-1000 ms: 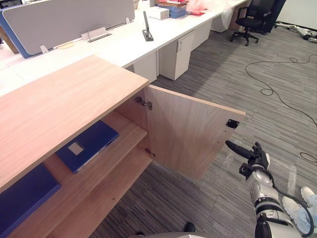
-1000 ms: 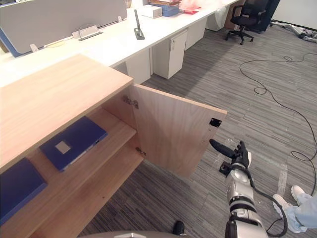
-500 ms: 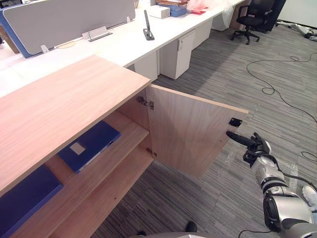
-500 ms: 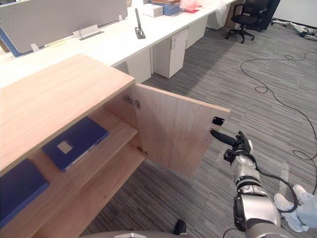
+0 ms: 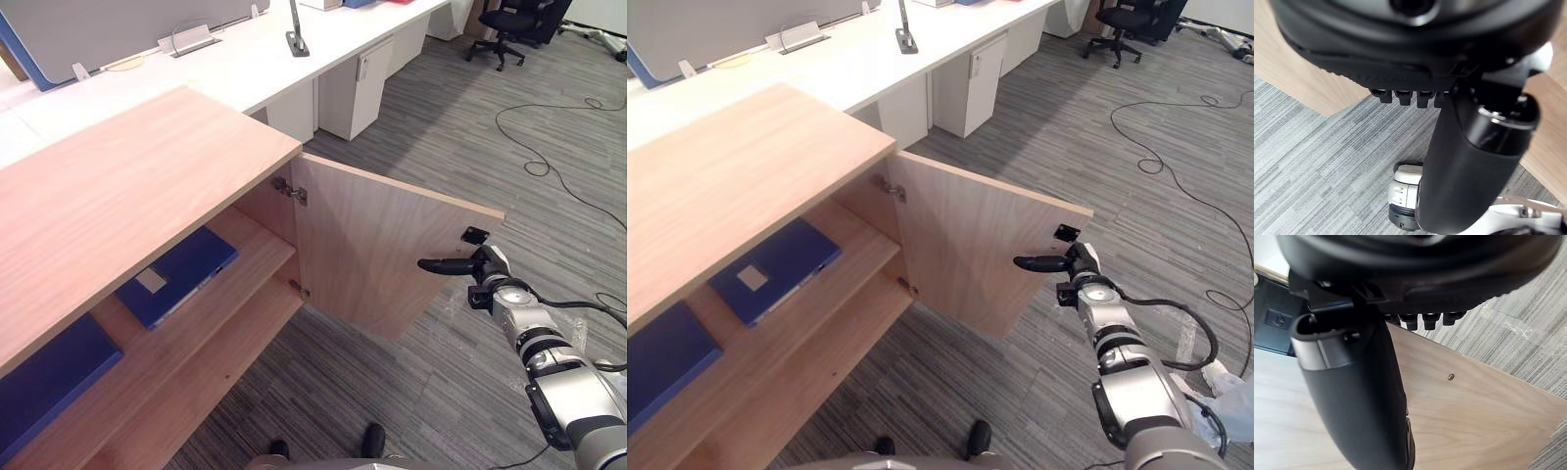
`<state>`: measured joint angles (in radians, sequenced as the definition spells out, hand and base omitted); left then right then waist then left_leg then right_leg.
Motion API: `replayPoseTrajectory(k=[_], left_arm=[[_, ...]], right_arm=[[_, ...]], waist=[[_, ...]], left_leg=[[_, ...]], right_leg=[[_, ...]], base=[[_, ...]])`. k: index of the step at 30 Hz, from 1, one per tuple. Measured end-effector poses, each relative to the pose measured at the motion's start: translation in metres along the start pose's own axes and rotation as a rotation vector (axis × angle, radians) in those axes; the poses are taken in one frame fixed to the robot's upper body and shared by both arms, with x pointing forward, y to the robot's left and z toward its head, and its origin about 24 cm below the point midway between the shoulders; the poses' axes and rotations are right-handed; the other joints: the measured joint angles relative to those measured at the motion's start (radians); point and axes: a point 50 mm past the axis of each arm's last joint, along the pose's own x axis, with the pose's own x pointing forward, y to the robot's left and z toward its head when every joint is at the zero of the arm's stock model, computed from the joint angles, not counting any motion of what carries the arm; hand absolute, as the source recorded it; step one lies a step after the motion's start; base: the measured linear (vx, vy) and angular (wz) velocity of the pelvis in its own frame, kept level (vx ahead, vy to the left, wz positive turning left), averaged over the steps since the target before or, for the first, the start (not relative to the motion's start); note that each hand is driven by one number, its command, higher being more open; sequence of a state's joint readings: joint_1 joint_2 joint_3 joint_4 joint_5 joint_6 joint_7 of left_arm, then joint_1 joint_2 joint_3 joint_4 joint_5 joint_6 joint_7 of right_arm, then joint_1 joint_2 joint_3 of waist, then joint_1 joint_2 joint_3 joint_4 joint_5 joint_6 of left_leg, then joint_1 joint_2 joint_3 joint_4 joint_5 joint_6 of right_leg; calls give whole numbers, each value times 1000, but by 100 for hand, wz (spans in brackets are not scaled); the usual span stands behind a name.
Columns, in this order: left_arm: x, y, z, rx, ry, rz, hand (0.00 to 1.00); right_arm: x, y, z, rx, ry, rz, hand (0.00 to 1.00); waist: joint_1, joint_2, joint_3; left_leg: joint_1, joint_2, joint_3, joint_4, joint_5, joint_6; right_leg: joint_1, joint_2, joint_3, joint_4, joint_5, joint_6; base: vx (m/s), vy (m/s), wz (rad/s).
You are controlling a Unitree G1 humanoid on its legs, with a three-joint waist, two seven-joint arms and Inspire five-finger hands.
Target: Walk over to the cabinet, pick up the folder, carry it to the office cabinet, place the folder inside the office cabinet, then close the office cabinet door
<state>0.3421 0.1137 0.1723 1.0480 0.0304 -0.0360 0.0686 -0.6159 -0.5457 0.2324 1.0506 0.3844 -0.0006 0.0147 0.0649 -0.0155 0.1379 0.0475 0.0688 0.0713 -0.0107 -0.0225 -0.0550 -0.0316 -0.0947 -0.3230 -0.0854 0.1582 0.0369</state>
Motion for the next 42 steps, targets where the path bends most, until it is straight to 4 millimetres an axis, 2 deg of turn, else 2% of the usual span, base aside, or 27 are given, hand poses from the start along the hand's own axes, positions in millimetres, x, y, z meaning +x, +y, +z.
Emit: replayPoseTrajectory(k=[2, 5, 9, 10, 11, 13, 15, 17, 18, 19, 20, 21, 23, 24, 29, 33, 36, 37, 39, 40, 41, 42], left_arm=[[0, 0, 0, 0, -1, -2, 100], [1, 0, 3, 0, -10, -1, 100], [1, 6, 4, 2, -10, 11, 100], [1, 10, 4, 23, -8, 19, 100], [2, 11, 4, 26, -6, 22, 100], [3, 21, 5, 26, 0, 46, 100], [4, 25, 7, 35, 5, 60, 100], [5, 29, 9, 24, 8, 71, 100], [5, 29, 9, 21, 9, 72, 100], [6, 28, 9, 2, 13, 75, 100], [6, 28, 9, -17, 17, 78, 100], [6, 28, 9, -31, 18, 81, 100], [5, 31, 6, -67, 26, 98, 100], [4, 36, 3, -81, 33, 115, 100], [3, 46, -1, -89, 53, 144, 100], [4, 41, -2, -88, 57, 133, 100], [5, 34, 1, -97, 50, 120, 100], [6, 26, 4, -105, 40, 108, 100], [7, 15, 10, -127, 26, 89, 100], [7, 7, 11, -143, 23, 75, 100], [7, 3, 11, -162, 24, 69, 100], [7, 2, 13, -159, 19, 66, 100]], right_arm=[[0, 1, 3, -33, -10, 17, 100], [-2, 9, 11, -182, -52, 68, 100], [-20, 17, 12, -623, -125, 205, 100], [-30, 28, 4, -820, -132, 326, 100], [-33, 35, 2, -889, -139, 376, 100], [-57, 67, -18, -1109, -147, 655, 100], [-77, 93, -30, -1177, -167, 844, 100], [-109, 136, -46, -1184, -239, 1123, 100], [-117, 147, -49, -1161, -262, 1183, 100], [-135, 168, -53, -1133, -328, 1306, 100], [-153, 184, -54, -1103, -399, 1407, 100], [-162, 190, -54, -1083, -438, 1448, 100], [-169, 198, -46, -1118, -545, 1466, 100], [-168, 196, -49, -1118, -528, 1459, 100], [-169, 193, -62, -1087, -479, 1450, 100], [-162, 200, -77, -1071, -415, 1411, 100], [-156, 209, -101, -1036, -303, 1382, 100], [-147, 212, -117, -989, -201, 1325, 100], [-135, 213, -130, -944, -90, 1219, 100], [-125, 210, -139, -922, -11, 1112, 100], [-118, 205, -147, -837, 66, 997, 100], [-115, 202, -150, -784, 101, 933, 100]], waist=[[-5, 1, 4], [-17, 1, 23], [-28, -4, 23], [-38, -8, 20], [-42, -10, 19], [-44, -22, 7], [-42, -28, -1], [-24, -31, -11], [-16, -30, -12], [-8, -29, -15], [4, -28, -18], [11, -30, -21], [26, -46, -33], [32, -67, -48], [38, -102, -71], [46, -91, -67], [65, -72, -56], [84, -60, -47], [94, -40, -30], [94, -35, -18], [92, -30, -15], [90, -24, -13]], left_leg=[[0, 3, 1, 1, -1, -1], [-1, 11, 10, 4, -6, -8], [-7, 38, 43, 17, -18, -23], [-4, 55, 54, 20, -23, -31], [-5, 63, 57, 27, -27, -36], [-13, 97, 58, 55, -44, -56], [-18, 117, 56, 65, -50, -65], [-21, 137, 49, 68, -50, -65], [-22, 139, 46, 69, -50, -65], [-26, 142, 38, 70, -50, -64], [-31, 142, 30, 70, -52, -59], [-32, 142, 27, 70, -52, -59], [-35, 140, 26, 71, -52, -59], [-35, 138, 26, 71, -52, -59], [-33, 131, 23, 68, -53, -60], [-35, 115, 13, 64, -49, -57], [-35, 99, -34, 62, -45, -54], [-39, 87, -78, 77, -58, -47], [-67, 61, -142, 137, -77, -24], [-84, 24, -198, 180, -96, -20], [-103, -10, -262, 212, -110, -13], [-112, -25, -305, 227, -113, -6]], right_leg=[[-1, 3, 1, 0, 0, 0], [-4, 12, 10, -3, -1, -3], [-17, 39, 39, -2, -5, -17], [-17, 55, 48, 0, -8, -27], [-17, 61, 50, 0, -9, -30], [-17, 94, 56, 1, -17, -54], [-16, 114, 55, 1, -23, -68], [-17, 134, 49, 0, -29, -82], [-17, 137, 47, 0, -31, -86], [-17, 140, 42, 0, -33, -90], [-18, 140, 33, 0, -36, -88], [-18, 140, 30, 0, -36, -88], [-18, 137, 29, -1, -35, -87], [-18, 134, 29, -3, -35, -86], [-17, 126, 30, -2, -32, -82], [-16, 111, 23, -1, -30, -73], [7, 92, -21, 1, -43, -56], [16, 72, -61, 42, -76, -43], [-16, 14, -118, 196, -165, -25], [-39, -53, -153, 340, -236, -12], [-58, -106, -149, 458, -268, -8], [-63, -118, -124, 503, -270, -11]], base=[[-2, 2, -3], [-3, 1, -9], [16, -20, -28], [36, -55, -24], [48, -88, -24], [38, -114, -18], [28, -114, -4], [15, -106, 4], [4, -73, 9], [-2, -34, 15], [-5, -21, 17], [-5, 16, 13], [-5, 44, 4], [1, 57, 1], [34, 67, 0], [32, 71, 8], [41, 71, 51], [31, 96, 93], [14, 138, 112], [10, 155, 147], [12, 127, 163], [26, 85, 205]])
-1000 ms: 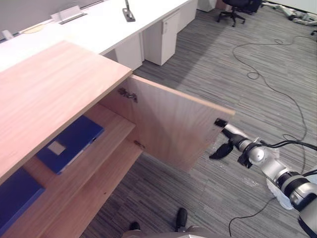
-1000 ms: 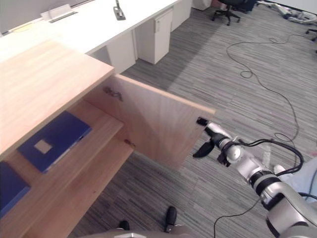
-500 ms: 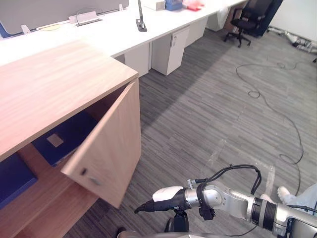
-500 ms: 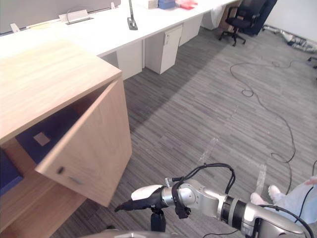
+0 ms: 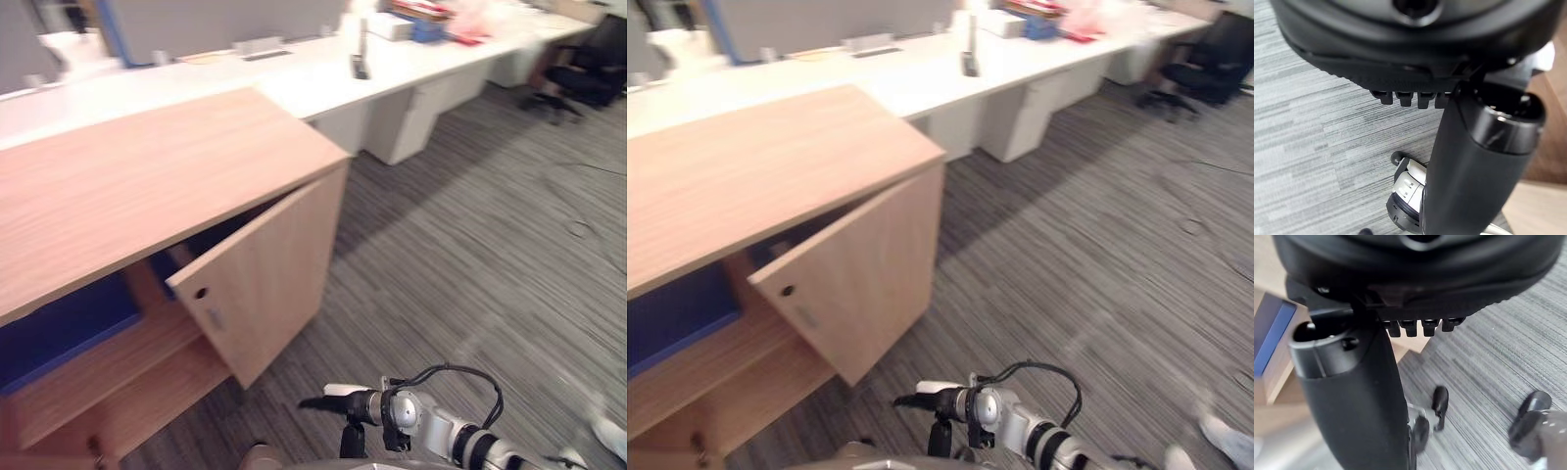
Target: Walk over to the cabinet, pick up the folder, carry it to the office cabinet, place the folder inside the office cabinet, then close the office cabinet door
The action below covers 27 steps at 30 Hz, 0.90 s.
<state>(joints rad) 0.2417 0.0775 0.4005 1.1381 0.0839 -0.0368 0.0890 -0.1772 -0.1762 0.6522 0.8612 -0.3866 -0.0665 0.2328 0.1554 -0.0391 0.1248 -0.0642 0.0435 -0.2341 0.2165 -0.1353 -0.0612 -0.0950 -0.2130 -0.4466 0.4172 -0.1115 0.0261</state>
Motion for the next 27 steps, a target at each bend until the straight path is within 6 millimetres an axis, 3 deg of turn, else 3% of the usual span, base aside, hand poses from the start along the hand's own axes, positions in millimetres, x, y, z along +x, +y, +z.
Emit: replayPoseTrajectory(k=[1, 3, 5, 6, 7, 8, 9, 12, 15, 19, 21, 22, 23, 24, 25, 26, 27], left_arm=[[1, 1, 5, 10, -22, 7, 100], [3, 2, 19, 15, -62, 20, 100], [5, 6, 41, 21, -130, 38, 100], [5, 5, 49, 21, -156, 39, 100], [5, 6, 57, 24, -183, 45, 100], [5, 8, 61, 22, -195, 48, 100], [5, 4, 65, 11, -211, 48, 100], [0, -19, 51, -80, -185, 17, 100], [-3, -19, 56, -241, -212, 16, 100], [-6, -19, 56, -367, -217, 24, 100], [-6, -20, 56, -433, -211, 24, 100], [-6, -23, 63, -503, -220, 16, 100], [-6, -24, 68, -589, -226, 14, 100], [-5, -26, 70, -618, -224, 9, 100], [-4, -25, 70, -657, -211, 9, 100], [-3, -25, 68, -678, -197, 14, 100], [-3, -24, 65, -676, -188, 18, 100]], right_arm=[[0, -2, -10, 129, 38, -83, 100], [-2, 2, -28, 319, 108, -171, 100], [-10, 11, -54, 531, 197, -238, 100], [-13, 16, -64, 639, 233, -266, 100], [-18, 28, -77, 789, 294, -287, 100], [-20, 37, -83, 843, 325, -288, 100], [-24, 49, -90, 930, 372, -301, 100], [-35, 59, -106, 1054, 437, -368, 100], [-36, 68, -105, 1094, 443, -371, 100], [-29, 71, -95, 1129, 423, -365, 100], [-27, 68, -92, 1155, 408, -386, 100], [-25, 66, -88, 1167, 392, -398, 100], [-22, 63, -83, 1192, 371, -410, 100], [-22, 63, -83, 1204, 365, -416, 100], [-22, 61, -84, 1238, 360, -427, 100], [-24, 60, -86, 1285, 358, -450, 100], [-25, 60, -88, 1309, 360, -465, 100]], waist=[[-18, 12, 4], [-22, 3, 0], [-42, -4, -4], [-51, -4, -4], [-53, -24, -7], [-52, -27, -3], [-40, -5, -5], [-31, 20, -25], [-29, -2, -36], [-17, -26, -46], [-18, -24, -35], [-21, -27, -26], [-26, -38, -14], [-30, -32, -9], [-39, -27, -5], [-49, -24, -4], [-51, -20, -6]], left_leg=[[-26, -21, -92, 24, 0, 6], [-59, -50, -230, 39, 5, 15], [-120, -103, -400, 69, 11, 4], [-140, -125, -462, 78, 11, -10], [-151, -151, -523, 87, 11, -46], [-151, -159, -549, 89, 10, -63], [-150, -136, -595, 79, 8, -79], [-131, -62, -631, 5, 21, -100], [-141, -30, -626, -9, 37, -130], [-155, -36, -613, -1, 45, -145], [-169, -55, -534, 37, 55, -132], [-192, -56, -414, 56, 68, -93], [-256, -28, -204, 142, 37, 20], [-306, 6, -73, 246, 14, 19], [-361, 84, 168, 431, -33, 40], [-346, 148, 355, 494, -52, 63], [-320, 165, 428, 481, -42, 75]], right_leg=[[-12, -10, 69, 57, -2, -5], [-22, 16, 224, 108, -50, -26], [-25, 75, 446, 70, -138, 16], [-20, 87, 517, 26, -149, 40], [-6, 79, 561, -61, -122, 71], [13, 75, 567, -79, -149, 118], [36, 99, 519, -97, -163, 105], [79, 150, 415, -116, -181, 67], [138, 181, 316, -167, -181, 48], [186, 192, 238, -205, -179, 45], [215, 183, 191, -213, -179, 45], [229, 171, 157, -219, -178, 41], [230, 156, 113, -232, -176, 27], [233, 155, 94, -232, -176, 27], [251, 151, 63, -244, -176, 26], [279, 141, 31, -256, -174, 30], [291, 137, 13, -259, -174, 33]], base=[[118, 46, 228], [151, -23, 229], [132, -173, 233], [77, -270, 222], [70, -290, 176], [54, -315, 157], [22, -323, 96], [-11, -346, 81], [64, -251, 87], [74, -133, 57], [64, -73, 59], [21, -19, 68], [5, 1, 69], [50, 8, 69], [141, 27, 73], [188, 40, 78], [244, 83, 111]])
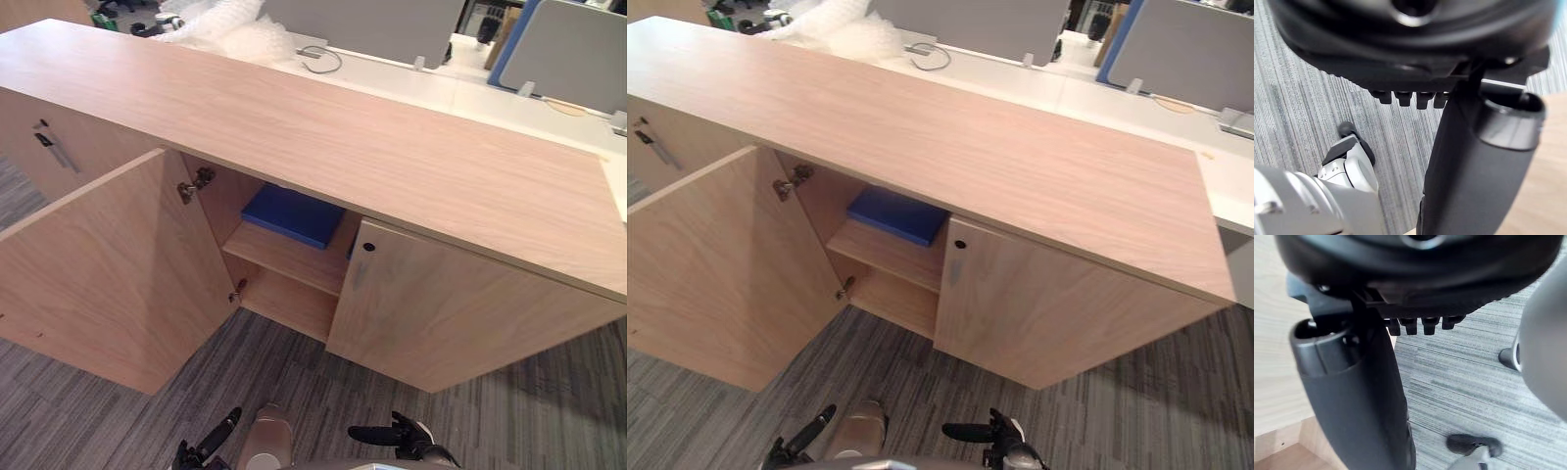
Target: Walk over to the cabinet, pick up the folder, carry it to the office cabinet, place the folder inside the office cabinet, then close the office cabinet door
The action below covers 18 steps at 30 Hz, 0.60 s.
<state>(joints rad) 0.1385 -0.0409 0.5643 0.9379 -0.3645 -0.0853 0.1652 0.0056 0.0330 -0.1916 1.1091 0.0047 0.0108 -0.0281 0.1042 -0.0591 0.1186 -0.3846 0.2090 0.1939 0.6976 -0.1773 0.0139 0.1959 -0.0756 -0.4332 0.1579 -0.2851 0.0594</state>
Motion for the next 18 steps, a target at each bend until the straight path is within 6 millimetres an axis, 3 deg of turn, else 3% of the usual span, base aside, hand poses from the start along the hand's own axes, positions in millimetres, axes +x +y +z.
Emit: replayPoseTrajectory(k=[1, 2, 4, 6, 8, 10, 11, 15, 18], left_arm=[[2, -1, 1, 20, 7, -5, 100], [5, -6, 7, 62, -3, -29, 100], [6, 3, 7, 101, 8, -19, 100], [6, 10, 1, 87, 32, -1, 100], [5, 11, -2, 52, 46, -3, 100], [3, 7, -7, 51, 59, -27, 100], [1, 2, -9, 31, 58, -54, 100], [-8, -11, -6, 24, -9, -133, 100], [-15, -25, 11, 11, -97, -199, 100]], right_arm=[[0, -13, -2, 58, 3, -46, 100], [0, -15, -3, 124, 13, -62, 100], [0, -13, -8, 174, 40, -68, 100], [-1, -16, -11, 215, 48, -74, 100], [0, -14, -6, 243, 32, -66, 100], [0, -15, -8, 242, 37, -65, 100], [0, -18, -7, 238, 35, -73, 100], [0, -24, -3, 221, 26, -83, 100], [0, -26, -5, 214, 34, -87, 100]], waist=[[-14, 4, -7], [-20, -30, 4], [-19, -51, 10], [-30, -22, 2], [-32, -19, 5], [-36, -25, -5], [-35, -8, -14], [-41, 21, -1], [-46, 14, 7]], left_leg=[[39, -14, 87, -93, -20, -7], [81, -88, 100, -225, 6, -1], [172, -164, 89, -408, 92, 16], [237, -181, 60, -544, 155, 19], [302, -210, 39, -657, 212, 15], [347, -236, 11, -740, 254, 6], [362, -236, -1, -792, 281, -1], [360, -239, -15, -793, 284, -6], [357, -250, -29, -793, 280, -5]], right_leg=[[-1, -15, -31, 6, -6, 17], [-8, -53, -50, 16, 0, 30], [-4, -88, -54, 26, 57, 11], [-3, -78, -51, -6, 67, 2], [-15, -77, -53, -107, 90, 0], [-13, -92, -58, -108, 113, 35], [-16, -85, -66, -107, 112, 36], [-12, -85, -82, -109, 106, 44], [-7, -93, -94, -110, 100, 52]], base=[[240, 107, 132], [230, 110, 121], [188, 103, 63], [124, 88, 44], [10, 10, 36], [-9, -30, 41], [13, -79, 35], [1, -49, 11], [30, -4, 14]])
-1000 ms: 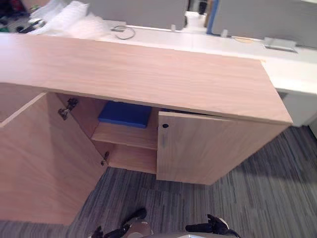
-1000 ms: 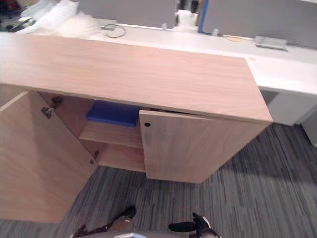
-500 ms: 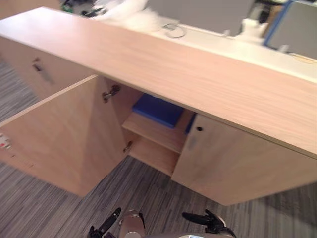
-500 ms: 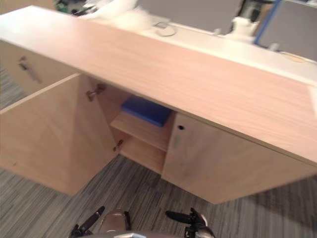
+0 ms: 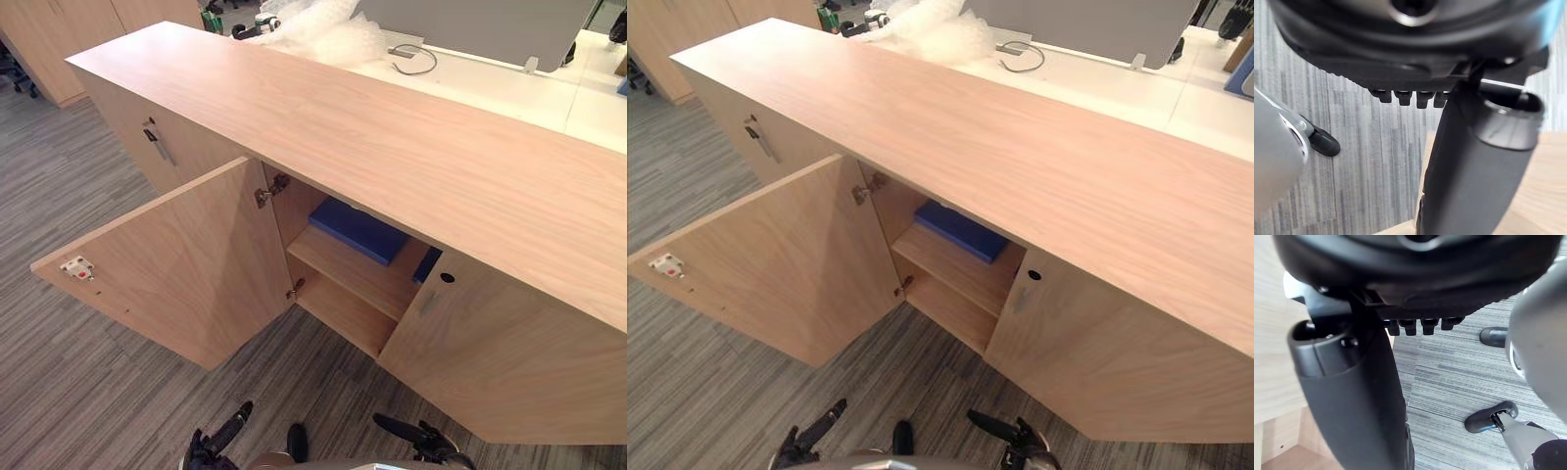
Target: Walk over to the cabinet, pick up the folder, carry it to the office cabinet, place the folder inside the office cabinet, then close the office cabinet door
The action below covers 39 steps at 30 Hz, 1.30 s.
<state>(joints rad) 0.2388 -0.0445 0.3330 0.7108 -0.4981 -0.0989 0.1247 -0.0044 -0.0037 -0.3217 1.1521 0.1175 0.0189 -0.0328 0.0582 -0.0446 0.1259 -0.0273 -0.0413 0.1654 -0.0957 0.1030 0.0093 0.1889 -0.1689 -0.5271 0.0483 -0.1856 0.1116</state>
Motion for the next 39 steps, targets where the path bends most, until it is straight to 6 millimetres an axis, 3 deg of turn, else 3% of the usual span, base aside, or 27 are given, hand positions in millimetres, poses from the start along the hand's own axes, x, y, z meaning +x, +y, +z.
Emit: replayPoseTrajectory(k=[4, 7, 11, 14, 18, 21, 24, 30, 35, 39], left_arm=[[1, -8, 33, -41, -133, -37, 100], [2, -4, 63, -39, -246, -15, 100], [3, 24, 112, 183, -397, 101, 100], [0, 50, 147, 231, -466, 213, 100], [-6, 67, 189, 276, -568, 290, 100], [-10, 72, 208, 276, -619, 316, 100], [-11, 69, 216, 309, -636, 323, 100], [-20, 55, 238, 351, -732, 296, 100], [-29, 36, 262, 379, -823, 157, 100], [-26, 24, 260, 264, -810, -14, 100]], right_arm=[[-1, 0, -4, -6, 12, 1, 100], [-1, -1, -7, -6, 17, 1, 100], [-1, 1, -5, -24, 7, 19, 100], [-1, 1, -4, -22, 2, 30, 100], [-2, -1, -7, -21, 9, 27, 100], [-2, -4, -8, -21, 10, 27, 100], [-2, -6, -8, -23, 9, 26, 100], [-4, -11, -11, -22, 9, 27, 100], [-4, -14, -11, -25, 10, 32, 100], [-4, -14, -11, -31, 10, 36, 100]], waist=[[-9, -17, 9], [-9, -17, 9], [-10, -14, 8], [-9, -10, 8], [-8, -1, 7], [-3, 7, 3], [-3, 15, -2], [11, 26, -6], [21, 27, -9], [27, 29, -12]], left_leg=[[-6, -15, -10, 0, -7, 8], [6, -22, -7, 1, -19, 13], [27, -8, 6, 0, -34, 5], [37, 8, 18, 0, -40, -1], [43, 11, 18, 0, -46, -6], [43, 12, 18, 0, -47, -7], [43, 13, 19, 0, -47, -8], [43, 17, 19, 1, -47, -8], [43, 17, 18, 3, -47, -8], [43, 18, 17, 6, -46, -8]], right_leg=[[2, -10, -15, -3, 2, 4], [13, -18, -12, -3, 7, 3], [26, -7, -5, -6, 29, -13], [28, 7, 9, -11, 48, -30], [39, 14, 10, -23, 56, -41], [40, 17, 12, -28, 58, -42], [40, 17, 14, -30, 58, -42], [40, 22, 16, -33, 58, -42], [40, 23, 16, -33, 58, -42], [40, 24, 15, -32, 58, -42]], base=[[59, 14, 11], [77, 21, -2], [43, 0, -10], [16, -3, -17], [3, -1, -1], [0, 0, 0], [-6, -3, -1], [0, 0, 0], [0, 0, 0], [0, 0, 0]])
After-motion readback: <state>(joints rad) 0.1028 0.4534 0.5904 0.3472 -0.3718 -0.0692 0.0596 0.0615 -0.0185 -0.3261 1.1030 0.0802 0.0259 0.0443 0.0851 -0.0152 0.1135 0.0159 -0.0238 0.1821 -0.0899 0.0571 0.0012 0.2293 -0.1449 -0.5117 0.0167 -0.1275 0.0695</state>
